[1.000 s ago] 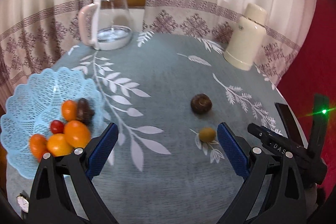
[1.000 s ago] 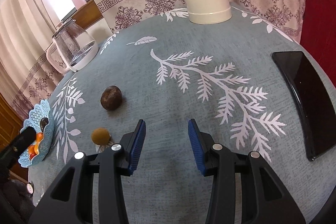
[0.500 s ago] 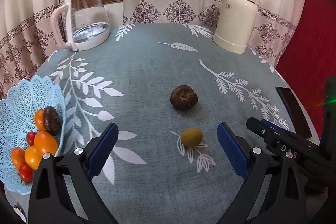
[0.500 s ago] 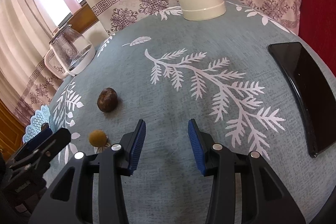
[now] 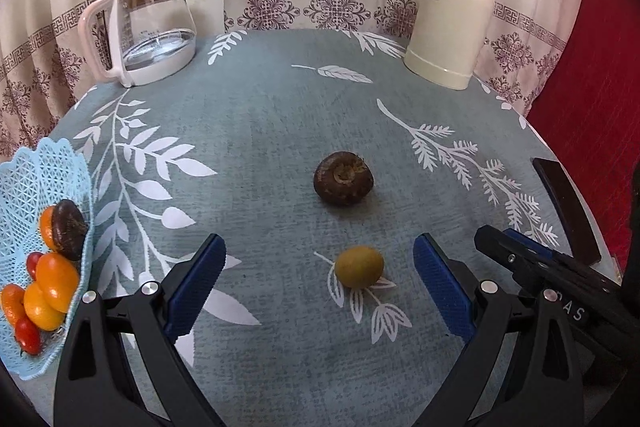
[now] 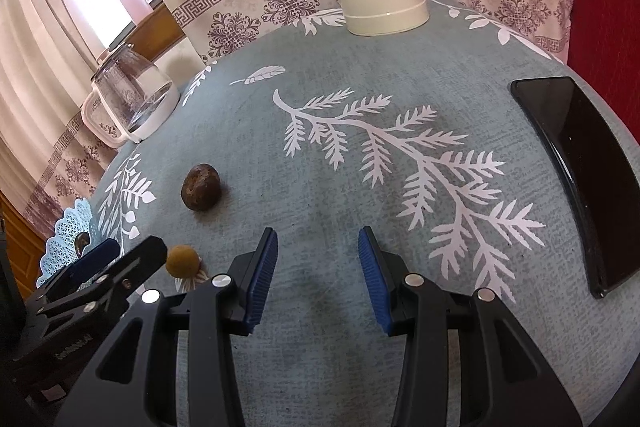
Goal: Organize fruits
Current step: 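Close the left tool on the small yellow-brown fruit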
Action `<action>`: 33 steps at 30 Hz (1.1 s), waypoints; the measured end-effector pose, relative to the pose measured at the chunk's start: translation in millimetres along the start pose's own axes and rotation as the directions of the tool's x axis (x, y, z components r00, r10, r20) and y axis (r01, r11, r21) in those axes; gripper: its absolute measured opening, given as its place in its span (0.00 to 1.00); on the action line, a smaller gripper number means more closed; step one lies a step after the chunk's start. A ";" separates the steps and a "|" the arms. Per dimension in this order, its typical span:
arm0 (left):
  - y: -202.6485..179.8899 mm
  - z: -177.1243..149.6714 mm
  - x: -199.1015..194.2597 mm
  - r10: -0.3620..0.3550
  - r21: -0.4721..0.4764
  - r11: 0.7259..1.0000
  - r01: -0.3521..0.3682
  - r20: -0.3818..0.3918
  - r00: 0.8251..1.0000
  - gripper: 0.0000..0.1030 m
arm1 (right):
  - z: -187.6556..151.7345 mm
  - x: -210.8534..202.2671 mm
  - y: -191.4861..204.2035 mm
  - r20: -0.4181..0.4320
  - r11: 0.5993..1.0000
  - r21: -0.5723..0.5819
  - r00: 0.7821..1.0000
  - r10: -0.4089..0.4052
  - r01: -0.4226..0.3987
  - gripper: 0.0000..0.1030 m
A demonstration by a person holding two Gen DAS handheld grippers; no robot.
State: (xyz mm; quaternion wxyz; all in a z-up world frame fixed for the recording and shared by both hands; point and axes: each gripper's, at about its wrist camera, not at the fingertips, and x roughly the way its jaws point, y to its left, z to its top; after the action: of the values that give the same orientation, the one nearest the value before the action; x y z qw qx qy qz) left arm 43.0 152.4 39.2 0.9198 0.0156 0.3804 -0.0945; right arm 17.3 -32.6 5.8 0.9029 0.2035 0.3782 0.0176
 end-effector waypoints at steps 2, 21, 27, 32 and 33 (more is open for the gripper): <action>-2.2 -0.7 1.7 -0.013 0.007 1.000 0.013 -0.001 1.000 0.92 | 0.0 -0.1 0.2 0.001 1.000 -0.001 1.000 0.001 -0.001 0.46; -16.7 -13.8 17.1 -0.089 0.071 0.993 0.092 -0.044 0.995 0.29 | -0.3 1.3 0.7 0.002 1.000 -0.007 1.000 -0.006 0.006 0.46; -11.1 -14.7 4.9 -0.074 0.055 0.996 0.075 -0.007 0.997 0.29 | -1.0 0.9 4.6 0.008 0.999 -0.030 1.000 -0.019 0.019 0.46; -0.1 -14.9 -12.3 -0.061 0.034 0.998 0.060 0.033 0.998 0.29 | -0.8 2.0 10.6 0.004 0.998 -0.058 1.000 -0.029 0.029 0.46; 2.5 -15.0 -16.0 -0.061 0.029 0.998 0.059 0.040 0.997 0.29 | -0.1 3.0 12.4 -0.002 0.997 -0.066 1.000 -0.029 0.029 0.46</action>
State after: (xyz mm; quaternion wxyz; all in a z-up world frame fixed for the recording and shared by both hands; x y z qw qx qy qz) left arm 21.9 159.0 39.7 0.9239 0.0149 0.3604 -0.1276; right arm 20.9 -20.6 8.5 0.9087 0.1680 0.3818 0.0171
